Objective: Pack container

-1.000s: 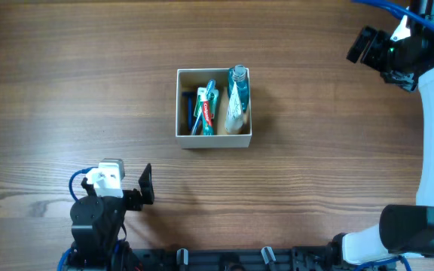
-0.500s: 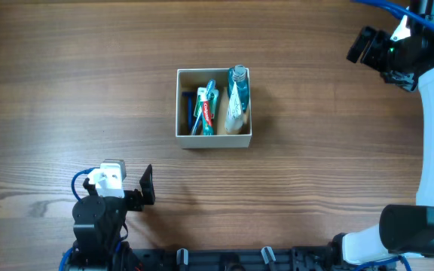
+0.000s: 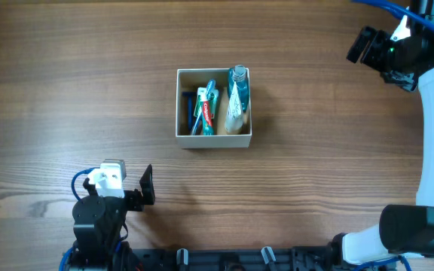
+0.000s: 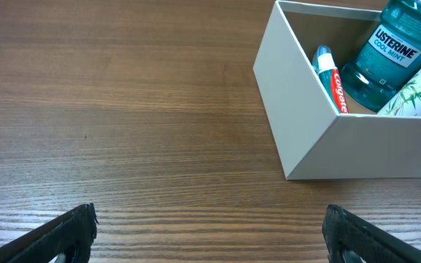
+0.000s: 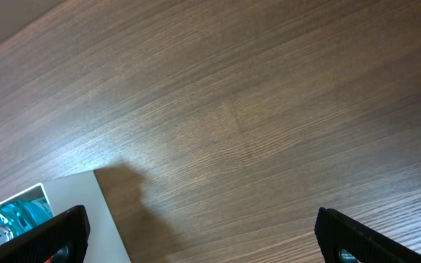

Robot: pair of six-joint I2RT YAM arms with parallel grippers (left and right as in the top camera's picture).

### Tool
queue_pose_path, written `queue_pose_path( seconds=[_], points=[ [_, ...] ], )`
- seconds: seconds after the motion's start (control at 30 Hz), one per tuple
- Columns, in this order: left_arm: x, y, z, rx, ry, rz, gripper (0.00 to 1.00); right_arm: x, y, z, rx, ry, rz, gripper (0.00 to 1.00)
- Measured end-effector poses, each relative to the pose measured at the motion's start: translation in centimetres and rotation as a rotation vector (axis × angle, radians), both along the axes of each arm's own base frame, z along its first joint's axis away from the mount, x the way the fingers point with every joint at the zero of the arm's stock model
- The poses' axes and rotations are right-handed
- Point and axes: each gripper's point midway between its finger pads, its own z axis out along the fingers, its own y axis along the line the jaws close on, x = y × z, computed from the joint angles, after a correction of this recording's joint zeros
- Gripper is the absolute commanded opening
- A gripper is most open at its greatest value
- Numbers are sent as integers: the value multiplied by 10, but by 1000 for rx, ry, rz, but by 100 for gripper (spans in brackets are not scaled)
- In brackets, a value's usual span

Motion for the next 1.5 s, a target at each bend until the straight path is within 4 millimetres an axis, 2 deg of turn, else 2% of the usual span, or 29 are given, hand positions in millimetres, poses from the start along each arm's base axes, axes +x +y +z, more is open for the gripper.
queue_pose_path(
  seconds=[0.1, 0.17, 0.3, 0.33, 0.47, 0.53, 0.6, 0.7, 0.93, 1.0, 1.1, 1.27, 1.5],
  points=[
    [0, 0, 0, 0, 0, 0, 100, -2, 3, 6, -2, -17, 7, 100],
    [0, 0, 0, 0, 0, 0, 100, -8, 12, 22, -6, -58, 27, 100],
    [0, 0, 0, 0, 0, 0, 100, -29, 37, 70, -23, -202, 89, 100],
    [0, 0, 0, 0, 0, 0, 100, -42, 44, 92, -39, -269, 106, 100],
    [0, 0, 0, 0, 0, 0, 100, -75, 41, 147, -107, -469, 109, 100],
    [0, 0, 0, 0, 0, 0, 100, -89, 39, 165, -154, -577, 126, 100],
    [0, 0, 0, 0, 0, 0, 100, -96, 38, 169, -195, -656, 154, 100],
    [0, 0, -1, 0, 1, 0, 100, -107, 39, 143, -243, -700, 192, 100],
    [0, 0, -1, -1, 2, -1, 100, -143, 40, 22, -249, -641, 230, 100],
    [0, -1, -1, -1, 2, -3, 100, -154, 41, -5, -243, -625, 233, 100],
    [0, -1, -1, -1, 2, -3, 100, -162, 41, -35, -242, -628, 234, 100],
    [0, -1, -1, -1, 2, -3, 100, -165, 41, -67, -246, -673, 229, 100],
    [0, -1, -1, -1, 2, -3, 100, -166, 41, -90, -255, -756, 219, 100]
  ],
)
